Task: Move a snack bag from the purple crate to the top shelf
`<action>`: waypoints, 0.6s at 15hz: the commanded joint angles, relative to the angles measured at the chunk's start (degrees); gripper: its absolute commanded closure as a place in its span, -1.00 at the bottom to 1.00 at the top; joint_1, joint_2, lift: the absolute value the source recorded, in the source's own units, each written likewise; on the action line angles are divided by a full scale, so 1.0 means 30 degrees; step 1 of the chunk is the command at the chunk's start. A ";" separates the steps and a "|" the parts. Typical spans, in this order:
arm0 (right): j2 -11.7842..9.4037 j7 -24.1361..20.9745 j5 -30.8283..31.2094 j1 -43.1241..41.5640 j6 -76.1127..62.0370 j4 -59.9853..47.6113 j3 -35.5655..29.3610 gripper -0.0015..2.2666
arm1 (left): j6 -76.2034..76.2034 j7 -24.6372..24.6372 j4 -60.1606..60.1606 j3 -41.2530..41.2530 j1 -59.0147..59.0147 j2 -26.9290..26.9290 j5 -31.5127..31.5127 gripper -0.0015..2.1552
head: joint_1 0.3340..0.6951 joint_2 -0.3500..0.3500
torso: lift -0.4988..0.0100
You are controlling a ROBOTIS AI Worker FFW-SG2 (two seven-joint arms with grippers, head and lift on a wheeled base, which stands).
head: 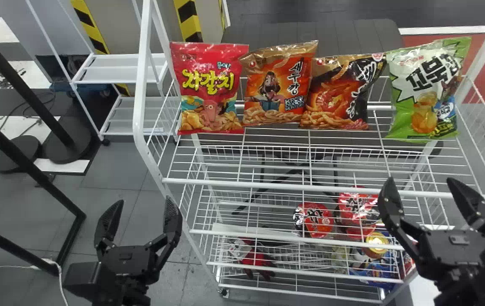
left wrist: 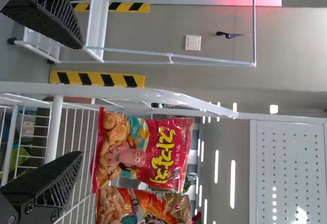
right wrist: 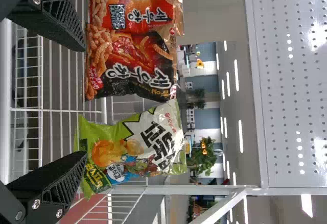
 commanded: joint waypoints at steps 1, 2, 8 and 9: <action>0.0017 0.0001 0.0407 0.0462 -0.0412 0.0377 0.0128 -0.90 | 0.0044 0.0000 0.0032 0.0042 0.0004 -0.0136 -0.0029 -0.94 | 1.00 0.43 | 0.97; 0.0017 0.0001 0.0670 0.0520 -0.0705 0.0553 0.0274 -0.90 | 0.0044 0.0000 0.0032 0.0012 0.0004 -0.0254 -0.0088 -0.94 | 1.00 0.44 | 0.97; 0.0017 0.0177 0.1110 0.0843 -0.1233 0.0641 0.0509 -0.90 | 0.0044 0.0000 0.0002 0.0130 0.0062 -0.0459 -0.0176 -0.94 | 1.00 0.50 | 0.97; 0.0017 0.0265 0.1110 0.0843 -0.1291 0.0670 0.0509 -0.90 | 0.0044 0.0000 0.0032 0.0159 0.0062 -0.0459 -0.0176 -0.94 | 1.00 0.51 | 0.97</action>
